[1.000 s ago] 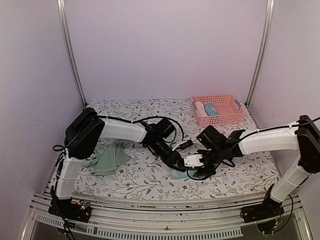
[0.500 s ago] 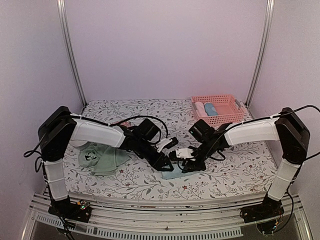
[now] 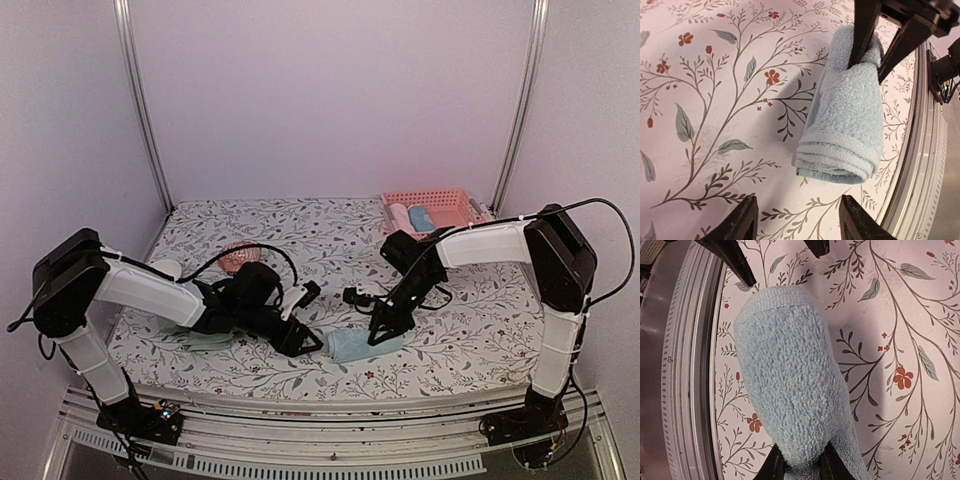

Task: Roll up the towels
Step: Roll the towel at the center of the board.

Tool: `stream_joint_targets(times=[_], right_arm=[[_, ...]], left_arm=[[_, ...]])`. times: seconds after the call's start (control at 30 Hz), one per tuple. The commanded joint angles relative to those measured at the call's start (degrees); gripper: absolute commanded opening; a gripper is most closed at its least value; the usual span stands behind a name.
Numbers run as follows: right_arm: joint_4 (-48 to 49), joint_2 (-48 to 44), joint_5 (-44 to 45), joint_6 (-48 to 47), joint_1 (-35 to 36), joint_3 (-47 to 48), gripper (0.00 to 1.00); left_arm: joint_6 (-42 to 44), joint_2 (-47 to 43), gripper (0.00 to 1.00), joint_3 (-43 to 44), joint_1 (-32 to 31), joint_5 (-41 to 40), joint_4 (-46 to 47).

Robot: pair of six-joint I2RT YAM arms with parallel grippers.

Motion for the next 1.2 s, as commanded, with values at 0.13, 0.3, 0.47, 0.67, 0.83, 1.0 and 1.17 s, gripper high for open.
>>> stream_joint_targets(times=[0.13,0.3,0.47,0.67,0.83,1.0,1.17], right_arm=[[-7.7,4.4,0.0,3.3,-0.5,1.8,0.20],[-8.1,5.4,-1.8,4.8,-1.7,3.2,0.20],[-8.5,5.4,-4.2,4.8,-2.7,3.5,0.20],[-7.5,5.5,-3.4,5.3,-3.8,2.8,0.21],[-5.0,1.5,-2.3,5.1,-4.3,0.7,0.43],[-1.9,-2.1,0.8,4.1,-3.6,-1.5,0.57],[1.8,-3.0,7.9,2.7,0.3,-5.0,0.61]], left_arm=[[-1.2,3.3,0.63,1.9,-2.3,1.9,8.5],[-1.9,6.0,0.64,4.6,-2.6,4.3,9.9],[-4.1,10.3,0.64,7.8,-2.3,3.1,9.8],[-4.9,14.5,0.45,11.2,-2.1,5.9,9.0],[-5.6,15.1,0.28,10.7,-1.2,7.4,9.2],[-6.4,17.2,0.25,10.6,-0.6,9.0,9.6],[-7.3,18.8,0.23,11.2,-0.1,10.1,9.9]])
